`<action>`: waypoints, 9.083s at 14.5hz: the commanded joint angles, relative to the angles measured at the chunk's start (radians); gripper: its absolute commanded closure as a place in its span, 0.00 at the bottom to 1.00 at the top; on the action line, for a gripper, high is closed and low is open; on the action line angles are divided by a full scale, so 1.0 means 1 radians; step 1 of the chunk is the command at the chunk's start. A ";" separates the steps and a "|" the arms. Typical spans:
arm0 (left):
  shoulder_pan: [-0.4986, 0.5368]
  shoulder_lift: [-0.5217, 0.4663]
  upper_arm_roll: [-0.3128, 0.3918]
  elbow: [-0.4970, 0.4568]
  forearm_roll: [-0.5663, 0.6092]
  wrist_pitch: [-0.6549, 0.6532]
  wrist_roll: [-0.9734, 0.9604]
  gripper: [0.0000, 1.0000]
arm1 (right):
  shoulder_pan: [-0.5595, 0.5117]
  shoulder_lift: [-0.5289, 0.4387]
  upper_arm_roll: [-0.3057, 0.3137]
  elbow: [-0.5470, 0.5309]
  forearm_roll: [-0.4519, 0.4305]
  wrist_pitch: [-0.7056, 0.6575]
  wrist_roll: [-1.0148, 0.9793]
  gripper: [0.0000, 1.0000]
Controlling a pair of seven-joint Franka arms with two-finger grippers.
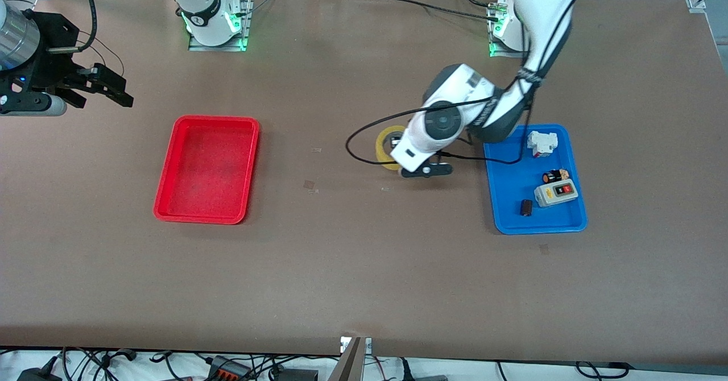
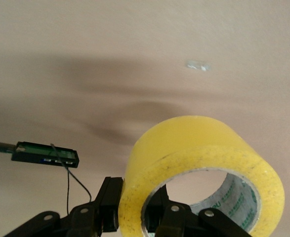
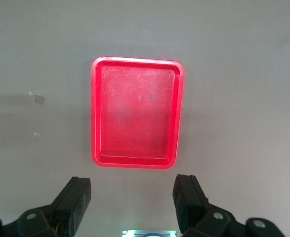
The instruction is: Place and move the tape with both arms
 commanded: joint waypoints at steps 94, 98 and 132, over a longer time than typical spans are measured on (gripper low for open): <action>0.265 -0.528 0.330 0.160 -0.056 -0.576 0.671 0.00 | -0.092 0.228 -0.002 -0.772 -0.008 0.996 -0.164 0.92; 0.264 -0.526 0.324 0.158 -0.056 -0.569 0.671 0.00 | -0.105 0.264 -0.002 -0.772 -0.006 1.024 -0.190 0.88; 0.267 -0.536 0.331 0.154 0.003 -0.546 0.690 0.00 | 0.021 -0.091 -0.004 -0.056 0.012 0.027 0.095 0.01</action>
